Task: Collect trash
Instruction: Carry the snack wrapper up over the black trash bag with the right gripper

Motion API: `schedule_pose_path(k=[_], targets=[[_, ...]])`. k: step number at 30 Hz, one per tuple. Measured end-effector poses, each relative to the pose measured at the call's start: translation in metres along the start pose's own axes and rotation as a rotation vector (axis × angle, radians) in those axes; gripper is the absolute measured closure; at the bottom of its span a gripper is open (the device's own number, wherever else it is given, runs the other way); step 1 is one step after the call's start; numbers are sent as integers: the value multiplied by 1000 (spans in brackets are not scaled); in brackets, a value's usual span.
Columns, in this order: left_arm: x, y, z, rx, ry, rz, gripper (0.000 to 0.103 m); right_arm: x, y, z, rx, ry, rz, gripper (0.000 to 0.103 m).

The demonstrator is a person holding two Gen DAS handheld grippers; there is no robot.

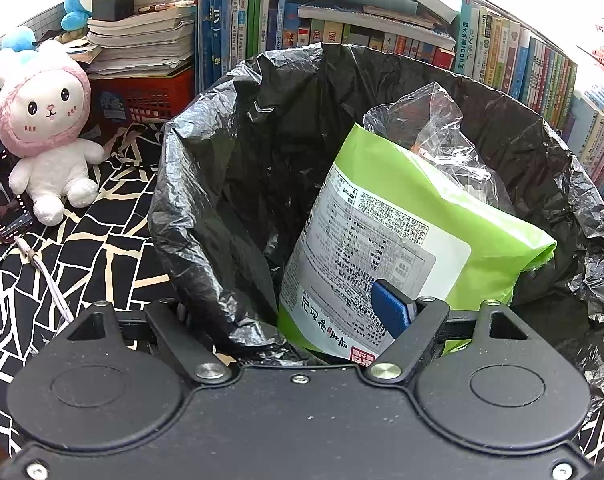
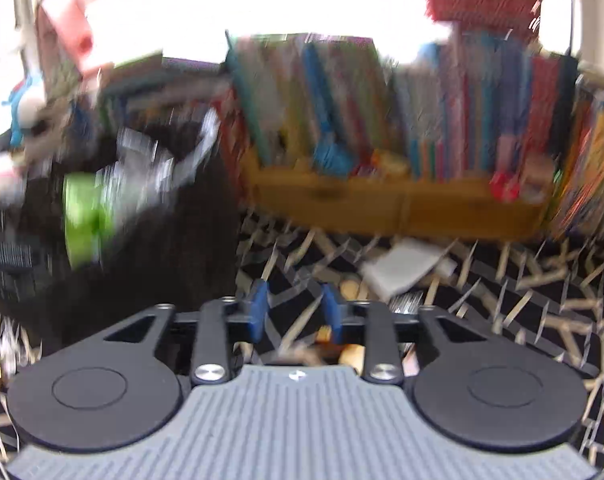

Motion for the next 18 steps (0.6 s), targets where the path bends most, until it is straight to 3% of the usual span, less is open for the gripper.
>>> schedule_pose_path(k=[5,11,12,13,18], targets=[[0,0,-1,-6,8,-2,24,51,-53,19,-22,104,210,43],[1,2,-2,-12,9,-3,24,73,-98,14,27,76,353,38],[1,2,-2,-12,8,-4,24,74,-102,11,32,56,370,41],[1,2,-2,-12,8,-4,24,76,-102,8,28,29,380,64],[1,2,-2,-10,10,-7,24,73,-73,2,30,-13,309,68]])
Point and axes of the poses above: each gripper's, at about its wrist camera, not at the fingertips, and y roughly against the way its jaws point, z to its left, x to its underside, the point moved 1 cm from there along -y, roughly the way its jaws point, and after that the axes turned 11 degrees about -x, right-handed, at the moved point
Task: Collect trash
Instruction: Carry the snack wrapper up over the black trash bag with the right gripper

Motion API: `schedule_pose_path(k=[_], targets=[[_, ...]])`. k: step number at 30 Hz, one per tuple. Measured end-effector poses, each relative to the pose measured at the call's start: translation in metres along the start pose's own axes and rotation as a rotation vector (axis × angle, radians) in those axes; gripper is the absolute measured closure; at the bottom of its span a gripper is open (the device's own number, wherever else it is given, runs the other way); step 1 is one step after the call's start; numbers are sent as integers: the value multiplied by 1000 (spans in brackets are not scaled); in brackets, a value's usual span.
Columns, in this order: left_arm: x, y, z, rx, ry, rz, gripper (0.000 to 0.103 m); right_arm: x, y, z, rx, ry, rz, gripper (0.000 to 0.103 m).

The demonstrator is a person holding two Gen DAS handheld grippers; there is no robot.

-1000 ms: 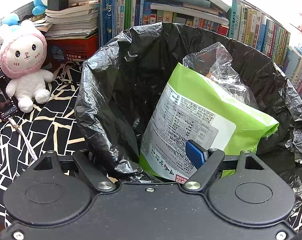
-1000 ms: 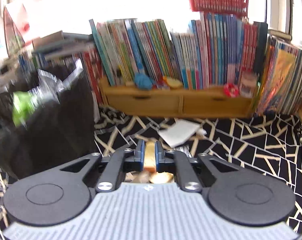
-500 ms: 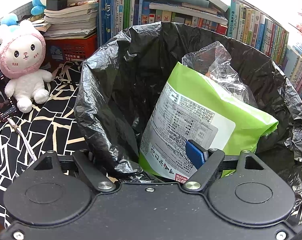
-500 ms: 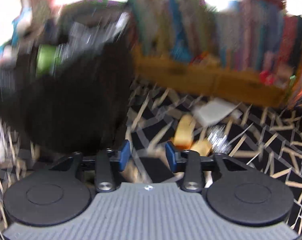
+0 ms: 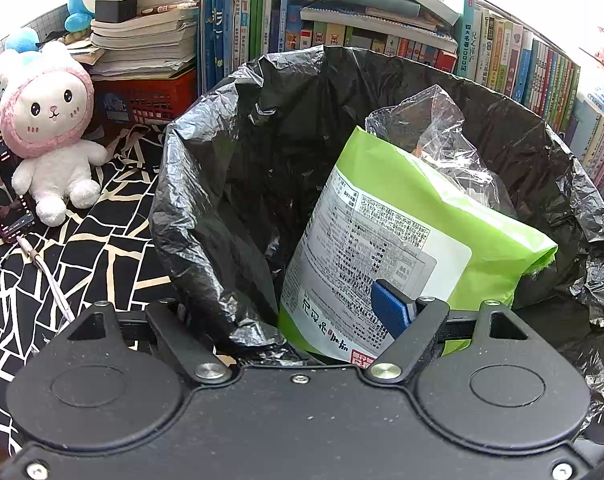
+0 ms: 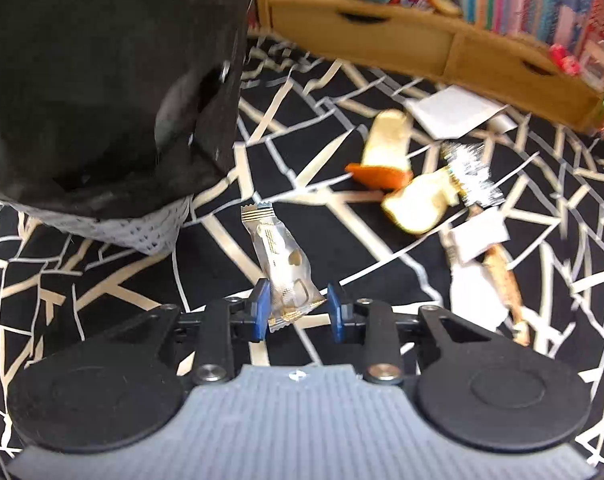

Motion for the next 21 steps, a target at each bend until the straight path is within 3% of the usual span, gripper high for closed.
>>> schedule_pose_path(k=[3,8,14,17,21], targets=[[0,0,0,1,1,-2,24,-5,30,-7,19,-31,-73,68],[0,0,1,6,-4,1,24,-31,99,-12,14,-110,-267,68],[-2,-1,0,7,-6,10,24,-76,173,18,-80,-21,-470,67],[-2,-2,0,10,-9,15,24,-98,182,38,-128,34,-509,66],[-2,-3,1,14,-13,17,24,-117,166,61,-156,99,-494,65]])
Point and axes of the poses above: each gripper's, at about its wrist camera, not at the fingertips, and y roughly against the way its jaws point, z to its left, x to its underside, the point moved 1 cm from there along -y, roughly the way its jaws point, and after that the axes turned 11 degrees about -x, right-handed, at the moved point
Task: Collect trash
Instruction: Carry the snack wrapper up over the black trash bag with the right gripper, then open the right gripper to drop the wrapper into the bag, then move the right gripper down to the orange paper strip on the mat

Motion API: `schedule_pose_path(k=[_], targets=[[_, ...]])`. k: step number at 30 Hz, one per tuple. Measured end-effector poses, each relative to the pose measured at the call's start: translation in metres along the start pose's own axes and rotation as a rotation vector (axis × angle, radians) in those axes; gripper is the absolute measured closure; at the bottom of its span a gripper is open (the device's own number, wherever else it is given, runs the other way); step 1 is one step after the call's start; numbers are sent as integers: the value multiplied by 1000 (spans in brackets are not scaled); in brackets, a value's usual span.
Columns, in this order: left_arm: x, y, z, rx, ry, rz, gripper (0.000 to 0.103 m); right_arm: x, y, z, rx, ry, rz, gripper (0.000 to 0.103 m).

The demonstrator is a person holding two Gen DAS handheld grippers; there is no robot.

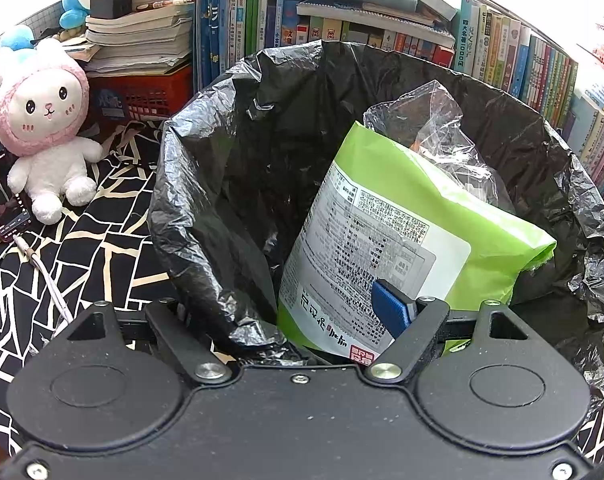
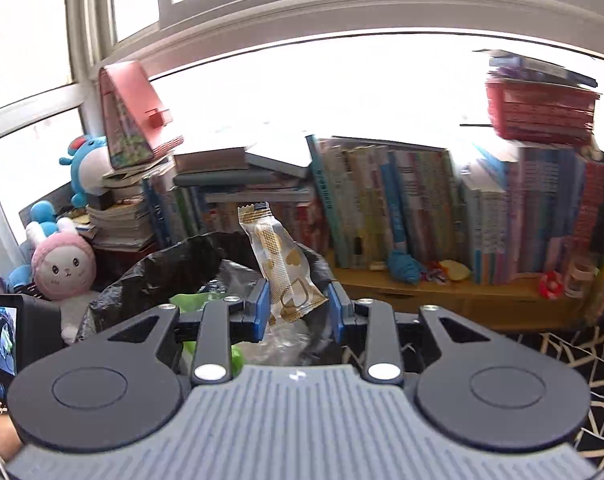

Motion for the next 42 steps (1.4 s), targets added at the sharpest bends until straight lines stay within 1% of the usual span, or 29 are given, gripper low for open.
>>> schedule_pose_path(k=[2,4,5,7,9,11,13,15,20,27,32,37,42], targets=[[0,0,0,1,-1,0,23,0,-11,13,-24,7,18,63],[0,0,0,1,0,0,23,2,-20,22,-27,27,36,58],[0,0,0,1,0,-1,23,3,-25,25,-28,36,47,58],[0,0,0,2,0,-1,23,7,-33,33,-25,56,72,48],[0,0,0,4,1,-2,23,12,-37,37,-26,61,88,47],[0,-1,0,5,2,-3,23,14,-38,38,-27,61,96,41],[0,-1,0,5,4,-4,23,16,-36,37,-22,58,98,38],[0,0,0,5,5,-4,23,17,-33,34,-15,53,97,37],[0,0,0,5,5,-4,23,19,-22,25,10,36,78,31],[0,0,0,4,4,-4,23,27,-8,5,65,-8,54,26],[0,0,0,6,4,-5,23,35,3,-12,113,-43,33,20],[1,0,1,7,5,-6,23,46,12,-30,172,-86,29,17],[1,0,1,7,5,-6,23,64,19,-50,247,-130,41,15]])
Point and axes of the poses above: each gripper's, at about its wrist camera, not at the fingertips, and y roughly against the way its jaws point, z to its left, x to its underside, the point moved 1 cm from there along -y, roughly the way its jaws point, and after that the axes turned 11 degrees about -x, right-handed, at the moved point
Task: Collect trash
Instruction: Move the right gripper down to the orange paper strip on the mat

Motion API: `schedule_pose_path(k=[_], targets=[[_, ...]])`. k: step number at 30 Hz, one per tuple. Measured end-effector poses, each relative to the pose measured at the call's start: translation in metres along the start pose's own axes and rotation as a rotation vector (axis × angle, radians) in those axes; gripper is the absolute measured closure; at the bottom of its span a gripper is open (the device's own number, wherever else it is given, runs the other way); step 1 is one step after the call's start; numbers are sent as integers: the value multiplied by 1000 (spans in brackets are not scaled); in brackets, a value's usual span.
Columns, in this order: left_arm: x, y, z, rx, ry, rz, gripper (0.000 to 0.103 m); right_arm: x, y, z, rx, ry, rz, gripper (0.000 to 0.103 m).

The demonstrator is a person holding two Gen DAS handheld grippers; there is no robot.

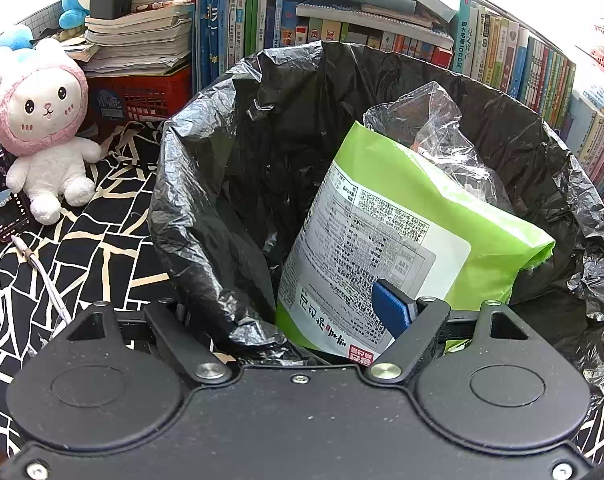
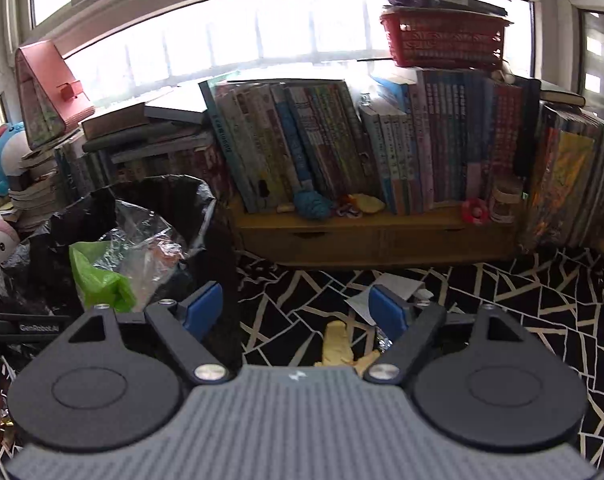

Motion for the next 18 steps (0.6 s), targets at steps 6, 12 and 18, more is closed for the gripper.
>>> schedule_pose_path(k=[6,12,18], targets=[[0,0,0,1,1,-1,23,30,-5,-33,93,-55,40,13],[-1,-1,-1,2,-13,13,23,63,-19,-60,163,-82,128,13],[-1,-1,-2,-4,-9,7,23,93,-36,-79,228,-66,191,13]])
Point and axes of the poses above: each gripper's, at about its wrist camera, not at the fingertips, and y roughly against the way its jaws point, z to its left, x to its underside, the point moved 1 cm from there along -y, roughly the way its jaws point, and after that the axes turned 11 degrees about -x, right-handed, at the moved point
